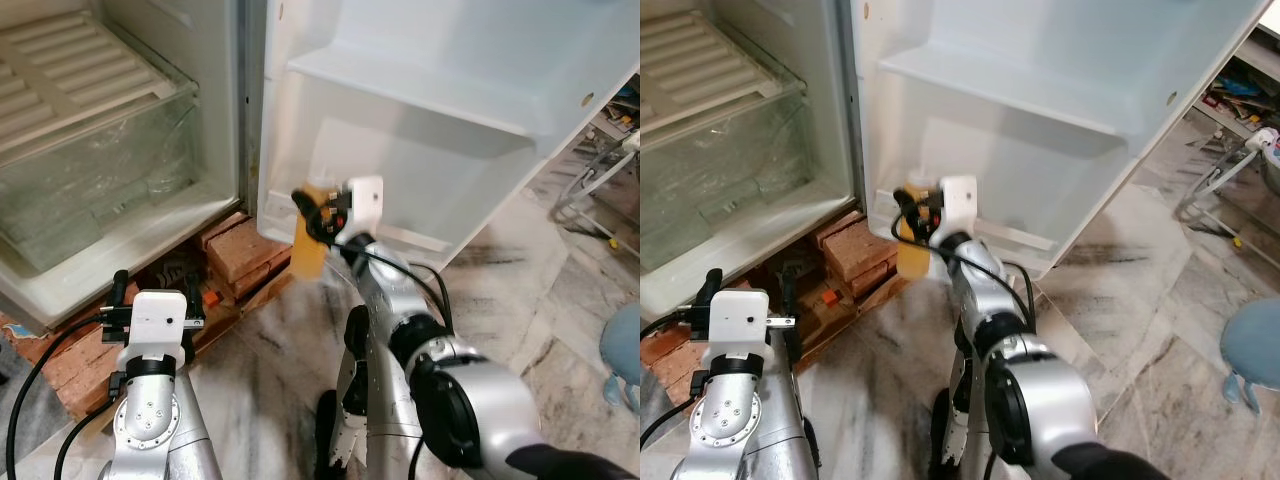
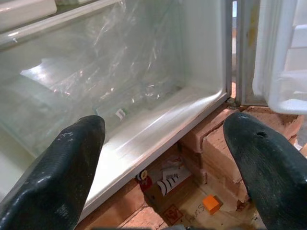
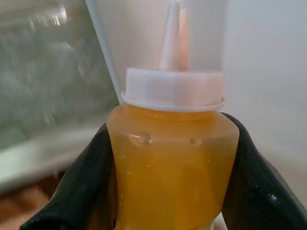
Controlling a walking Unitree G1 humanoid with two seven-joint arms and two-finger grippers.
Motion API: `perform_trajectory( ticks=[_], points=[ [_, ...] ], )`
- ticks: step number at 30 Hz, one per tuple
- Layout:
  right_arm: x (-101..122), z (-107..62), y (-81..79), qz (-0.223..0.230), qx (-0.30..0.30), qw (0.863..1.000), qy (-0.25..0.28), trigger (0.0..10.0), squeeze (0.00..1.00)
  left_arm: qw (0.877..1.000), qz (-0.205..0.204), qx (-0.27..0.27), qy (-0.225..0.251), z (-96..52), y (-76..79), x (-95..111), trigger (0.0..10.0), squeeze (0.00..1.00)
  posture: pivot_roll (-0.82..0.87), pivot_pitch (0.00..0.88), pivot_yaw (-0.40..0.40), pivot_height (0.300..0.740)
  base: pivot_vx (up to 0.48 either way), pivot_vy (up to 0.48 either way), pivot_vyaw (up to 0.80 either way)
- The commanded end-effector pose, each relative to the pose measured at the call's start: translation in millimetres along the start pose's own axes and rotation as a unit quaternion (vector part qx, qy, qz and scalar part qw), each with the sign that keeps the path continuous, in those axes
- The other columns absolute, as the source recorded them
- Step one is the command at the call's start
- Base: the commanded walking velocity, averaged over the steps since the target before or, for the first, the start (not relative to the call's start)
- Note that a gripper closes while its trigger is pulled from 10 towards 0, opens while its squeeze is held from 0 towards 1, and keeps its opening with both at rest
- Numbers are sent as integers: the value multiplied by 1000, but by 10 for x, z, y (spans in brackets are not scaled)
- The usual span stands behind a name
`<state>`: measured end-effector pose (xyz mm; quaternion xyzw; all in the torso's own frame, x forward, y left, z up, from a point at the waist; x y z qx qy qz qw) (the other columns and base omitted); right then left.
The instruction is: Restocking fridge
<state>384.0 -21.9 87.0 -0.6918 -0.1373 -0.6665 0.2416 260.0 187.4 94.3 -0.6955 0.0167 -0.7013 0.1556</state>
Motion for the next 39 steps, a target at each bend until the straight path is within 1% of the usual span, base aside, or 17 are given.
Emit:
perform_trajectory(
  ticks=[1,5,10,13,15,19,21,23,25,27,28,29,32,34,37,38,39],
  points=[
    [50,34,-99,2,13,1000,15,10000,0,1000,-3,-11,-6,-15,72,-23,10000,0,258,106,-154,421,0,0,0],
    [39,40,-116,-2,9,1000,12,10000,0,1000,-2,-18,-7,-12,79,-44,10000,0,262,105,-149,421,0,0,0],
    [140,101,-148,-11,12,1000,22,10000,0,1000,0,-17,-7,10,42,-53,10000,0,264,107,-150,421,0,0,0],
    [291,161,-167,-17,16,999,44,10000,0,1000,0,-15,-6,8,34,-50,10000,0,264,109,-152,421,0,0,0],
    [477,213,-184,-16,23,997,74,10000,0,1000,0,-15,-6,-3,42,-47,10000,0,267,108,-154,421,0,0,0],
    [626,232,-219,-21,37,994,102,10000,0,1000,-1,-15,-6,-11,47,-42,10000,0,268,108,-154,421,0,0,0],
    [999,225,-302,-50,66,981,175,10000,0,1000,-1,-13,-6,-14,33,-48,10000,0,264,109,-156,421,0,0,0],
    [1180,201,-335,-67,75,972,211,10000,0,1000,-2,-13,-7,-13,25,-55,10000,0,264,109,-156,421,0,0,0],
    [1540,127,-376,-107,83,951,279,10000,0,1000,-2,-12,-6,-1,22,-58,10000,0,253,107,-153,421,0,0,0],
    [1606,111,-377,-116,81,946,291,10000,0,1000,-2,-12,-6,4,23,-55,10000,0,253,107,-153,421,0,0,0],
    [1726,82,-398,-138,83,936,314,10000,0,1000,-3,-13,-4,17,31,-42,10000,0,251,108,-149,421,0,0,0],
    [1773,68,-414,-147,85,931,323,10000,0,1000,-3,-13,-4,22,35,-37,10000,0,251,107,-147,421,0,0,0],
    [1829,53,-440,-156,88,925,334,10000,0,1000,-3,-14,-3,29,42,-32,10000,0,251,108,-143,421,0,0,0],
    [1812,30,-442,-191,81,918,338,10000,0,1000,-2,-15,-2,29,44,-23,10000,0,255,111,-140,421,0,0,0],
    [1778,34,-441,-199,80,918,335,10000,0,1000,-2,-15,-1,27,37,-21,10000,0,257,113,-136,421,0,0,0],
    [1620,56,-395,-204,72,926,310,10000,0,1000,0,-17,-2,12,24,-16,10000,0,266,125,-127,421,0,0,0],
    [1620,56,-395,-204,72,926,310,10000,0,1000,0,-17,-2,12,24,-16,10000,0,266,125,-127,421,0,0,0]
  ],
)
Point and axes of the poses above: a point about 5 cm out from each wrist's last joint towards the gripper, its own z axis pointing out of the wrist towards the gripper, its own x axis along the axis of the wrist's last joint, y = z × x, the point moved 5 cm from there along z, pointing out of the wrist towards the gripper, and after that the axes turned 6 degrees about -z, right-handed, at the moved point
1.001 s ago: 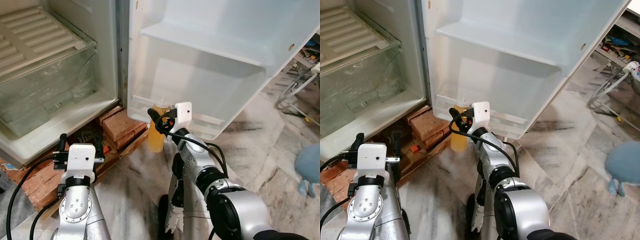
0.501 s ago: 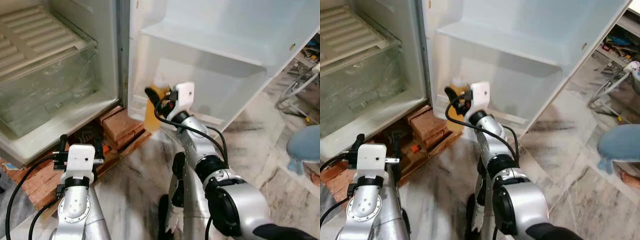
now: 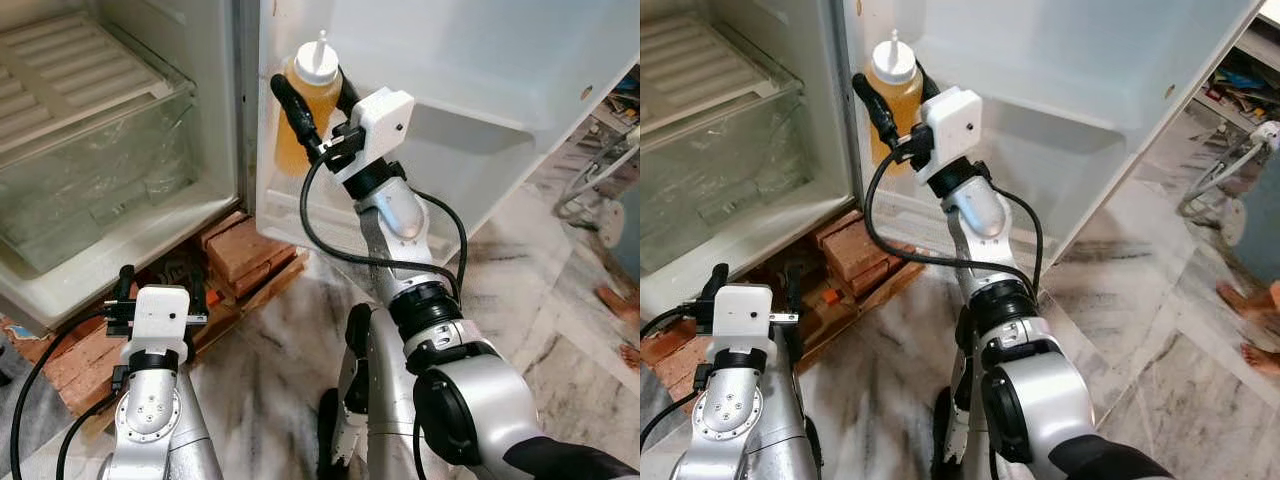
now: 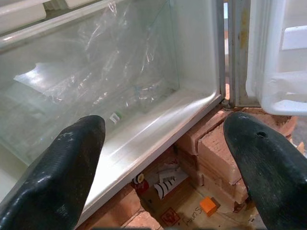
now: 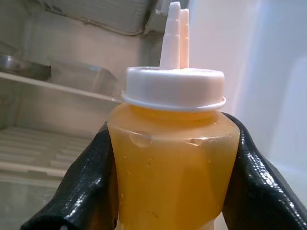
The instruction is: Restocking fridge
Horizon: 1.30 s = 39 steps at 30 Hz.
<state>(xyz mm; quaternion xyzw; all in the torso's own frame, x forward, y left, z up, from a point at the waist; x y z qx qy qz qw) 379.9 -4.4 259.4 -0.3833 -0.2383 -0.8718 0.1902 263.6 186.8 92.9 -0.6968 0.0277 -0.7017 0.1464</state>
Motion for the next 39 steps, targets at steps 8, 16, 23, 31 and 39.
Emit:
perform_trajectory(
  ticks=[8,16,23,31,39],
  points=[
    [-260,-173,-114,-119,24,991,-49,10000,0,1000,5,-11,-1,-99,-21,54,10000,0,301,179,-111,421,0,0,0],
    [-311,-90,-68,-182,3,981,-69,10000,0,1000,10,-13,-8,-232,-65,82,10000,0,340,225,-110,421,0,0,0],
    [-534,-190,-113,-187,-33,974,-125,10000,0,1000,13,-14,-17,-327,-114,119,10000,0,375,256,-101,421,0,0,0],
    [-783,-385,-155,-183,-52,963,-192,10000,0,999,27,-13,-27,-428,-217,140,10000,0,420,277,-94,421,0,0,0],
    [-1101,-674,-105,-104,-96,944,-298,10000,0,999,31,-15,-36,-472,-227,125,10000,0,425,281,-95,421,0,0,0]
  ],
)
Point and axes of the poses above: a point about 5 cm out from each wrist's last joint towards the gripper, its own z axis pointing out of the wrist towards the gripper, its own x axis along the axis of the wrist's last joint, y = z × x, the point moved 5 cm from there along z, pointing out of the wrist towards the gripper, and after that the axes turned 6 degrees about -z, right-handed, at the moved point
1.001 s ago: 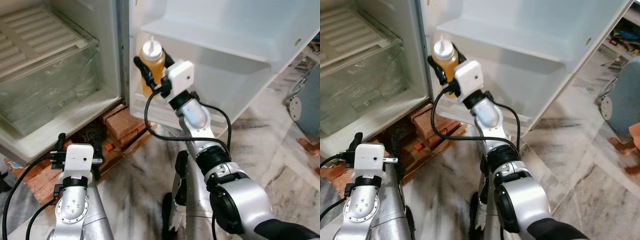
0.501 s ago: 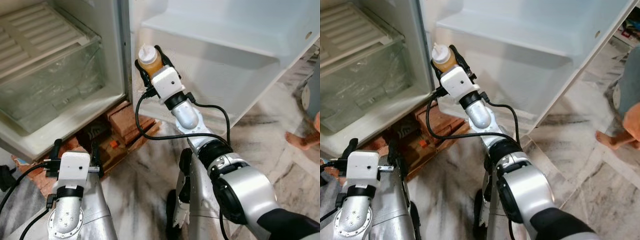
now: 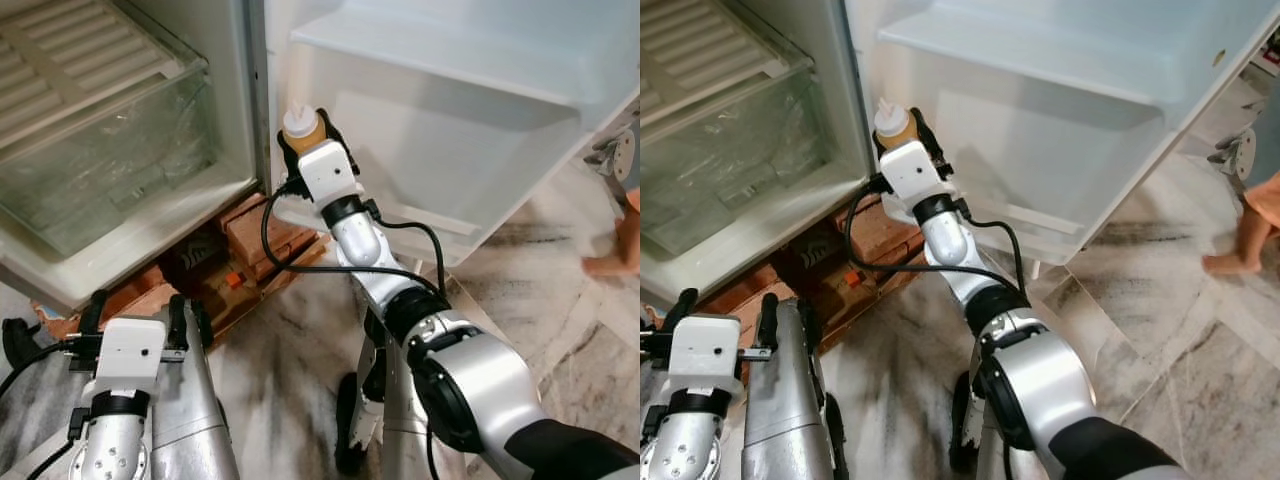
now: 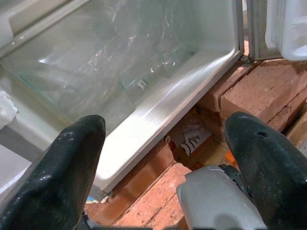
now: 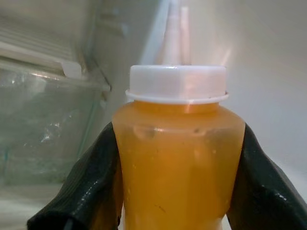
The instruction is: Restocking fridge
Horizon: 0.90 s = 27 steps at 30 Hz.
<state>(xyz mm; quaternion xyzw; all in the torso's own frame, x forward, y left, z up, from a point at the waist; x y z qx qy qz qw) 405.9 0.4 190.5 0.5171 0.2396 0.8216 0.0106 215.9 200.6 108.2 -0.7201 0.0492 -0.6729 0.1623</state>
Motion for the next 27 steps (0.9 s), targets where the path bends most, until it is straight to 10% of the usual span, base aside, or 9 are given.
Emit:
perform_trajectory(
  ticks=[1,6,9,19,27],
  points=[
    [-560,-287,-80,23,12,991,-128,10000,0,1000,1,-8,-2,-29,25,18,10000,0,425,281,-95,421,0,0,0],
    [-651,-324,-43,46,-1,987,-155,10000,0,1000,0,-9,-5,-32,35,25,10000,0,423,282,-100,421,0,0,0],
    [-317,-125,32,-16,-3,997,-69,10000,0,1000,0,-6,-5,-30,20,29,10000,0,424,287,-100,421,0,0,0],
    [531,261,327,-20,-47,993,102,10000,0,1000,1,-7,-7,-31,24,29,10000,0,418,284,-101,421,0,0,0],
    [819,246,375,-88,-51,977,189,10000,0,1000,-1,-7,-6,-16,23,36,10000,0,418,285,-102,421,0,0,0]
  ],
)
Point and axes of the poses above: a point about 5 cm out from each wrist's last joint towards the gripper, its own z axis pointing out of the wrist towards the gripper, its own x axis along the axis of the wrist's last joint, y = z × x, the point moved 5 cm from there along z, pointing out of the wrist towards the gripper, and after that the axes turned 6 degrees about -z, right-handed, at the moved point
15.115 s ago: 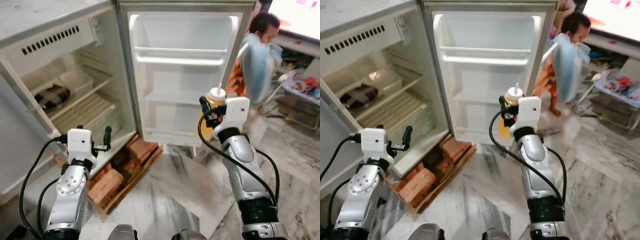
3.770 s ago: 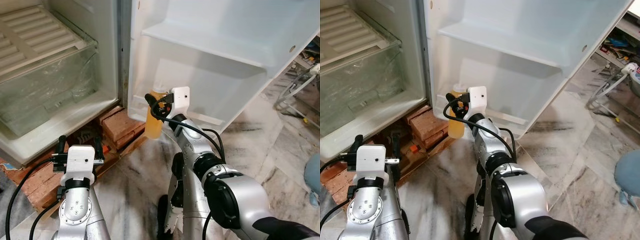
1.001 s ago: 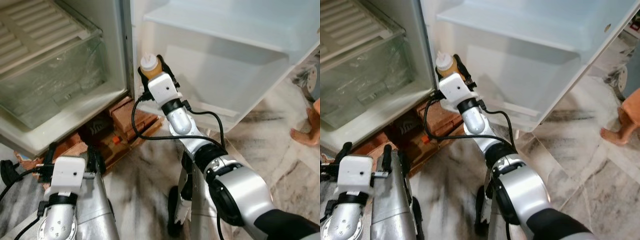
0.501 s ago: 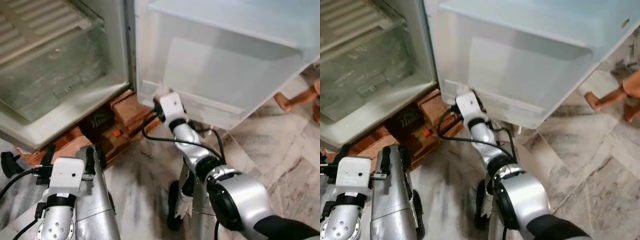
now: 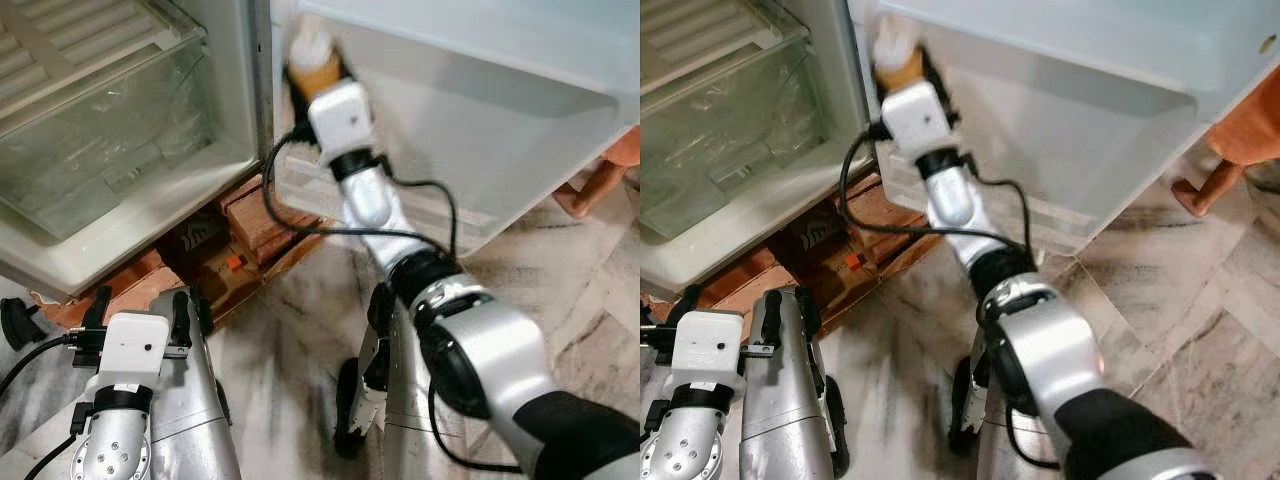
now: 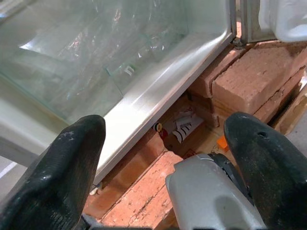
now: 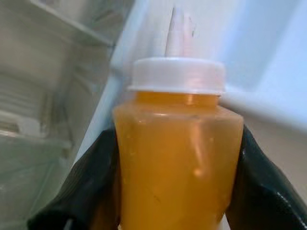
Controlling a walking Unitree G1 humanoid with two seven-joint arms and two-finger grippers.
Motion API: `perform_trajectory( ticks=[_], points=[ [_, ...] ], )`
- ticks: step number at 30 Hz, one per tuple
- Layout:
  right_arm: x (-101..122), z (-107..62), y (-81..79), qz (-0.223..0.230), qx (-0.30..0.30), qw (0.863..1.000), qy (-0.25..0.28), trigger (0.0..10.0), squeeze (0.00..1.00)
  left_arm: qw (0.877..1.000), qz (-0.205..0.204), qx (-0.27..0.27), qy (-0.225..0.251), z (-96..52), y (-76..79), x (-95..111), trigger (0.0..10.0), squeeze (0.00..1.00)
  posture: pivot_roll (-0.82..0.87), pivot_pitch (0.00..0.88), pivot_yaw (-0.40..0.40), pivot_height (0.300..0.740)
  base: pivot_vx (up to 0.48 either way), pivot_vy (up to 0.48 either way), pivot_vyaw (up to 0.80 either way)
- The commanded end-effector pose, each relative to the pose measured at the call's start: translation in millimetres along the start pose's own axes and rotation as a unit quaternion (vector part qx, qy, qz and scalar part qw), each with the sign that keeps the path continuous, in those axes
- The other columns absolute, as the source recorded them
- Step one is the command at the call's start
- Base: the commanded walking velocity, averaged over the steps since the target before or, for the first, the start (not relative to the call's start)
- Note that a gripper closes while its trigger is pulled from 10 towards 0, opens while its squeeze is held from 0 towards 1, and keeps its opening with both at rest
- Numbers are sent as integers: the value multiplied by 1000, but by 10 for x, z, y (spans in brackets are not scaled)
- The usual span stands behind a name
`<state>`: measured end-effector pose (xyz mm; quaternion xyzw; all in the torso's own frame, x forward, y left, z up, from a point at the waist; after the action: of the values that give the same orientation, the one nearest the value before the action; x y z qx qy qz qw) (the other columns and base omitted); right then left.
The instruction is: Restocking fridge
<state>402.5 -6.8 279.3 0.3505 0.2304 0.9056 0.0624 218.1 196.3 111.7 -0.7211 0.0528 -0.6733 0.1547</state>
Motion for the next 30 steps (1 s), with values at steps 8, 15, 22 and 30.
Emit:
perform_trajectory(
  ticks=[8,15,22,30],
  points=[
    [-352,-254,-133,-56,51,995,-71,10000,0,1000,3,0,-9,-64,-21,-9,10000,0,432,299,-101,421,0,0,0],
    [-751,-592,-230,-55,76,979,-181,10000,0,1000,4,-1,-10,-75,-18,-3,10000,0,438,308,-103,421,0,0,0],
    [-1007,-832,-310,47,49,955,-290,10000,0,1000,3,-4,-12,-73,-4,-15,10000,0,430,309,-106,421,0,0,0],
    [-1058,-967,-531,107,70,934,-333,10000,0,1000,2,-5,-12,-46,10,-23,10000,0,425,304,-108,421,0,0,0]
  ],
)
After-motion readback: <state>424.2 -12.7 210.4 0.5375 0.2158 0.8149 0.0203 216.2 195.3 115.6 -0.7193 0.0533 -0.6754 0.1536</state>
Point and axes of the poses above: a point about 5 cm out from each wrist's last joint towards the gripper, its own z axis pointing out of the wrist towards the gripper, its own x axis along the axis of the wrist's last joint, y = z × x, the point moved 5 cm from there along z, pointing out of the wrist towards the gripper, and after that the axes turned 6 degrees about -z, right-handed, at the moved point
